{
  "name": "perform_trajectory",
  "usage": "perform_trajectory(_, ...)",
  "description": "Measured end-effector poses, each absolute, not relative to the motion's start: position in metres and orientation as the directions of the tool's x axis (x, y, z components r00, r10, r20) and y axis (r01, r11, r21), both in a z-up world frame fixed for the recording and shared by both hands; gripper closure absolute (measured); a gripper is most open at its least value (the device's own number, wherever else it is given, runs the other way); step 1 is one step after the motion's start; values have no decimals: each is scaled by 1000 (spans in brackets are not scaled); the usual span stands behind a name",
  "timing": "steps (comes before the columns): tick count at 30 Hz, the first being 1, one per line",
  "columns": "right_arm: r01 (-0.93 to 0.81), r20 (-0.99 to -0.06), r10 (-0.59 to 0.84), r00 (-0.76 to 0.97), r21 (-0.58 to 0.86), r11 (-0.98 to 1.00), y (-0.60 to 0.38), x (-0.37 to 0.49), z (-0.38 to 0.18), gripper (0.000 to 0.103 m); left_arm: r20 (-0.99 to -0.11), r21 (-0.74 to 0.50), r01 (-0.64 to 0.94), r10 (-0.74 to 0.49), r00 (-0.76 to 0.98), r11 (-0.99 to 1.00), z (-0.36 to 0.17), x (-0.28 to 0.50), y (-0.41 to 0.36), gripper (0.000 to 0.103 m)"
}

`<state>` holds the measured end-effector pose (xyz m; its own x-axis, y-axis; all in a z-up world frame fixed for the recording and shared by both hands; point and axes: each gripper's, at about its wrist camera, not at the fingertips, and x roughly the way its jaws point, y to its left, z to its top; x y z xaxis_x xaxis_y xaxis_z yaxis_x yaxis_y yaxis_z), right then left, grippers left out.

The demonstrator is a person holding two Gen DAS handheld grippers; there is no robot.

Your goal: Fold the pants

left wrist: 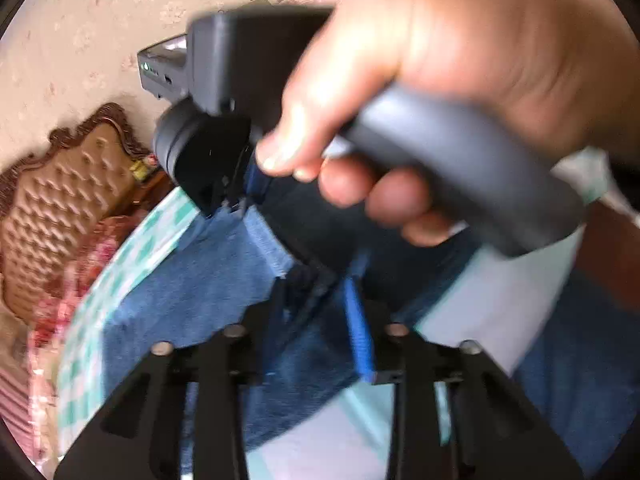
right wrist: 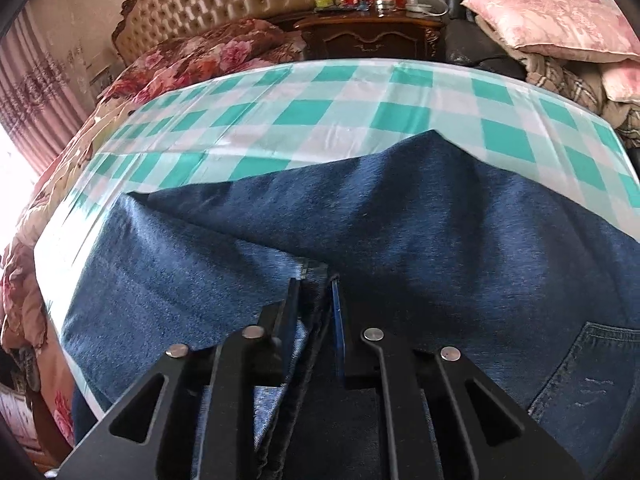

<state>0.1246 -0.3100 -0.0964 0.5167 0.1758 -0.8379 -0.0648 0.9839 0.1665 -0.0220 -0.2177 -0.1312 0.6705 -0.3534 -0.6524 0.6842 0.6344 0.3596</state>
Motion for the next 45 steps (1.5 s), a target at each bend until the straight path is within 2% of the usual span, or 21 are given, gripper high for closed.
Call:
perform_trajectory(2, -34, -837, 143, 528, 147, 989, -314, 123, -93, 86, -668, 265, 708, -405, 624, 654, -122, -23, -213, 65)
perform_trajectory(4, 44, -826, 13, 564, 46, 998, -322, 119, -81, 79, -657, 190, 707, -447, 607, 681, -107, -28, -202, 65)
perform_trajectory(5, 67, -811, -14, 585, 31, 997, -326, 116, -73, 72, -652, 177, 705, -455, 606, 687, -102, -30, -198, 65)
perform_trajectory(6, 103, -792, -42, 609, 27, 994, -335, 110, -62, 70, -647, 154, 693, -459, 609, 704, -95, -33, -190, 65)
perform_trajectory(7, 133, -781, -71, 620, 16, 991, -342, 106, -56, 60, -643, 128, 679, -461, 612, 723, -90, -33, -182, 65)
perform_trajectory(8, 172, -767, -119, 631, -11, 985, -347, 100, -47, 41, -642, 84, 659, -466, 609, 747, -84, -31, -173, 64)
perform_trajectory(10, 199, -728, -187, 660, -71, 977, -344, 86, -33, 14, -639, -40, 586, -472, 607, 809, -72, -23, -145, 55)
perform_trajectory(12, 147, -680, -195, 707, -128, 981, -327, 70, -23, 14, -650, -134, 477, -441, 619, 869, -67, -11, -116, 38)
perform_trajectory(14, 120, -661, -217, 719, -190, 975, -303, 60, -23, 11, -677, -121, 374, -351, 646, 920, -67, -4, -99, 32)
perform_trajectory(16, 92, -670, -210, 712, -207, 974, -278, 54, -31, 11, -687, -72, 243, -225, 691, 967, -64, 4, -76, 18)
perform_trajectory(17, 70, -677, -193, 710, -205, 976, -268, 50, -34, 11, -674, -58, 214, -196, 712, 975, -62, 4, -66, 2)
perform_trajectory(19, 45, -702, -176, 690, -201, 979, -246, 46, -46, 11, -617, -14, 169, -142, 774, 985, -55, 2, -45, 2)
perform_trajectory(22, 1, -714, -137, 686, -187, 982, -221, 42, -54, 11, -635, 21, 151, -103, 766, 988, -58, 12, -19, 2)
perform_trajectory(26, -66, -752, -22, 659, -87, 994, -206, 45, -66, 11, -635, -126, 140, -189, 749, 982, -57, 15, 23, 2)
perform_trajectory(27, -91, -765, 32, 644, -35, 995, -205, 46, -71, 11, -635, -122, 140, -186, 750, 983, -58, 18, 26, 3)
perform_trajectory(31, -80, -800, -8, 600, -70, 994, -202, 47, -95, 12, -650, -104, 222, -235, 723, 970, -66, 32, 10, 13)
perform_trajectory(34, -72, -823, -38, 567, -95, 993, -203, 48, -111, 10, -711, -74, 231, -214, 670, 970, -80, 68, -11, 19)
perform_trajectory(35, -75, -825, -42, 564, -101, 992, -202, 49, -112, 10, -717, -86, 253, -236, 656, 964, -84, 81, -16, 24)
perform_trajectory(41, -72, -845, -19, 535, -68, 995, -210, 51, -114, 4, -786, -79, 271, -227, 575, 959, -103, 166, -47, 26)
perform_trajectory(44, -83, -850, 5, 527, -46, 995, -215, 51, -115, 4, -865, -52, 274, -181, 468, 960, -126, 206, -51, 24)
perform_trajectory(45, -88, -852, 8, 524, -44, 995, -216, 51, -114, 4, -864, -79, 253, -193, 465, 964, -127, 216, -46, 24)
